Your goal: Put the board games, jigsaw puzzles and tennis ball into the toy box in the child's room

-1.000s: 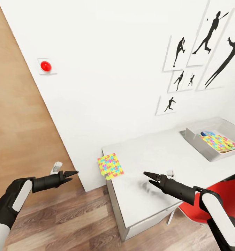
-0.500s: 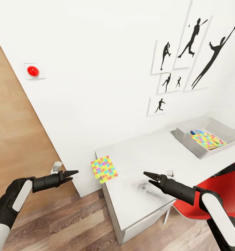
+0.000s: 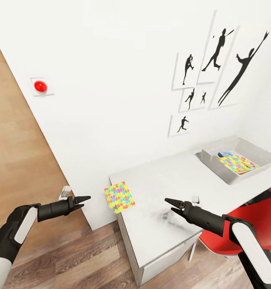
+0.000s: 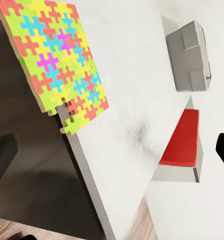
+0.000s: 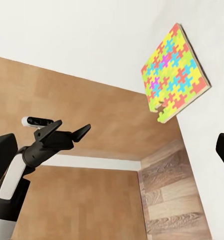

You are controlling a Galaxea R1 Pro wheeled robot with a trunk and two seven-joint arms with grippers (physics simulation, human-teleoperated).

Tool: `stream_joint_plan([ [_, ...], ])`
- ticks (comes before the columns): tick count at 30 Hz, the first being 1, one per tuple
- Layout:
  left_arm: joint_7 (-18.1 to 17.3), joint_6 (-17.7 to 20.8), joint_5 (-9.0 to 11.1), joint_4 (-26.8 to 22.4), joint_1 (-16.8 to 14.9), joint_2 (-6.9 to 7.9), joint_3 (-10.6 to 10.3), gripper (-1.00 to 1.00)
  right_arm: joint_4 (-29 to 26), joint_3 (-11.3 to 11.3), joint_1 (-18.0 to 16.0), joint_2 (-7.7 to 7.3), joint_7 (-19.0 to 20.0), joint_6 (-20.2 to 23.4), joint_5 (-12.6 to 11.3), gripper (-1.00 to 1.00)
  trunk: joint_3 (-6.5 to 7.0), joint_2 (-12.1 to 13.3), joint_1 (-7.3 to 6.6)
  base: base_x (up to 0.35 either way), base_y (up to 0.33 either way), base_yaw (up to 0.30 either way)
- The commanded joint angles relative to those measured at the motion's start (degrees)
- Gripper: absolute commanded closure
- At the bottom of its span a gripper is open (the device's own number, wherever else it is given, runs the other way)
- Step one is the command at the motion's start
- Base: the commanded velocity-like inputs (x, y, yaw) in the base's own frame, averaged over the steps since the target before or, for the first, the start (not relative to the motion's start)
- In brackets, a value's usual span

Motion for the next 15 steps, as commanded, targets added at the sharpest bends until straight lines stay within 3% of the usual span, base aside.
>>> stream_joint_plan([
  [1, -0.3, 0.21, -0.15, 0.0, -0.05, 0.01, 0.06, -1.0, 0.0, 0.08, -0.05, -0.03, 0.53, 0.12, 0.56, -1.0, -0.02, -0.11, 0.03, 0.0, 0.0, 0.0],
  [15, -0.48, 0.21, -0.15, 0.0, -0.05, 0.07, 0.11, -1.0, -0.02, 1.52, -0.05, -0.03, 0.47, 0.04, 0.73, -1.0, 1.26, -0.11, 0.03, 0.0, 0.0, 0.0],
])
